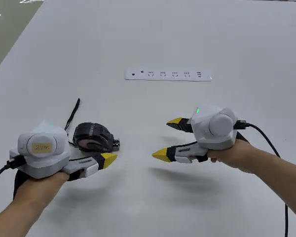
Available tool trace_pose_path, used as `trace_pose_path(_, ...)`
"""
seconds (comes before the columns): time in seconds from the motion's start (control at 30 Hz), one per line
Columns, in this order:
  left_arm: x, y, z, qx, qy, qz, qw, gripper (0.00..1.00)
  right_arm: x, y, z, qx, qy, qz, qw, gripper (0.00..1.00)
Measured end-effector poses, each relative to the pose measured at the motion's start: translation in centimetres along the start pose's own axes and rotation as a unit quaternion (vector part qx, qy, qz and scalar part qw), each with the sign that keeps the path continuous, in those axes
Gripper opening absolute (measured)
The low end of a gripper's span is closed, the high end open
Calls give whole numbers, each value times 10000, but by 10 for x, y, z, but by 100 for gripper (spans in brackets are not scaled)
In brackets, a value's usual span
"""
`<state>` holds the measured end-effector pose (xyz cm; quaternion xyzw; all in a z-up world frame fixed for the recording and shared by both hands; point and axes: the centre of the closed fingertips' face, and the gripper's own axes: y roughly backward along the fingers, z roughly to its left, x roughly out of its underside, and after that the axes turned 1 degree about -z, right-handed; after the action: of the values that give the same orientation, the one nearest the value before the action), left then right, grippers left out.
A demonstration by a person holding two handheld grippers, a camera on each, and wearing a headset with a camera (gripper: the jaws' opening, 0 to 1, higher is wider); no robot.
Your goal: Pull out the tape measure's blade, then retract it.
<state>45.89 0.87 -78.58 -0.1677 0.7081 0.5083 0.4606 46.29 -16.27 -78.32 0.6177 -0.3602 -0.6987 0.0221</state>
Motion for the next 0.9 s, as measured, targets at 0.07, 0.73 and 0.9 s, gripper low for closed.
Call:
trace_pose_path(0.07, 0, 2, -1, 49, -20, -24, 10000, 86, 0, 6, -1, 57, -57, -59, 10000, 61)
trace_pose_path(0.73, -3, 27, -16, 537, -289, -308, 9977, 93, 20, 53, 13, 469, -489, -261, 9974, 76)
trace_pose_path(0.9, -1, 32, -20, 630, -320, -338, 9969, 94, 26, 64, 16, 613, -660, -342, 9954, 79)
